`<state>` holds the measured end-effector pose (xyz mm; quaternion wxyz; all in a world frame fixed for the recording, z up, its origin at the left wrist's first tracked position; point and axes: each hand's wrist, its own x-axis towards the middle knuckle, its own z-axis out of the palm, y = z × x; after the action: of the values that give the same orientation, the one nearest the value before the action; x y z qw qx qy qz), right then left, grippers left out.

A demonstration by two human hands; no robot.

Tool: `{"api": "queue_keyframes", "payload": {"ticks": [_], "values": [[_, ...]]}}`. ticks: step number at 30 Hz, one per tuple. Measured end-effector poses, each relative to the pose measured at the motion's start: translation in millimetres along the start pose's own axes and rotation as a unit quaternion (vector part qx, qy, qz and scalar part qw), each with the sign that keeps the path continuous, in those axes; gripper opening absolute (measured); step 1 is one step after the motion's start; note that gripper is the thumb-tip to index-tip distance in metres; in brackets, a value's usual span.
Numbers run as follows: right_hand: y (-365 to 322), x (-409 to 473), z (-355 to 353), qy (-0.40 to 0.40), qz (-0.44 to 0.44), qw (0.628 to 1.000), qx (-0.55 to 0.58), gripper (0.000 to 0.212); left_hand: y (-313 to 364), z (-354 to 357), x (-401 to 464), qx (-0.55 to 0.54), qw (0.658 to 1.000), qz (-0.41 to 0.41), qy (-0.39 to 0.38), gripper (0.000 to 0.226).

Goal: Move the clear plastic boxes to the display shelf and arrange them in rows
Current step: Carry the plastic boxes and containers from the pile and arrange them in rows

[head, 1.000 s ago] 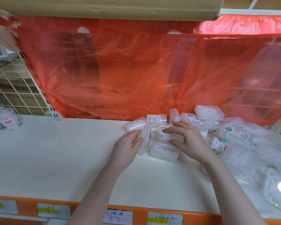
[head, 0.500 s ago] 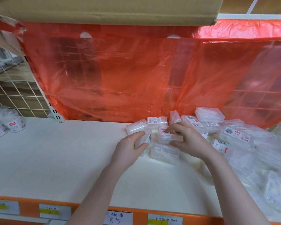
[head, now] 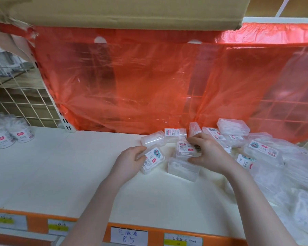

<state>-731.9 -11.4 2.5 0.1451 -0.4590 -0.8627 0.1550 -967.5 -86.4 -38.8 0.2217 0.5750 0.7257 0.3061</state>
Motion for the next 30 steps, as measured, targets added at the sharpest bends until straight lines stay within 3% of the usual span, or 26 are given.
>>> {"api": "queue_keyframes", "payload": {"ticks": [8,25,30], "values": [[-7.2,-2.4,-1.3,-0.001,0.012,0.999,-0.038,0.064,10.1,14.7,-1.4,0.156,0.987,0.013,-0.047,0.049],[-4.7,-16.1,-7.9,0.071,0.019,0.997,-0.015,0.064,21.3,23.3,5.0,0.187,0.982,0.003,0.001,0.032],[-5.5,-21.5,-8.2,0.094,0.000,0.995,-0.031,0.060,20.4,6.5,-15.7,0.182,0.983,-0.018,0.035,0.053]]}}
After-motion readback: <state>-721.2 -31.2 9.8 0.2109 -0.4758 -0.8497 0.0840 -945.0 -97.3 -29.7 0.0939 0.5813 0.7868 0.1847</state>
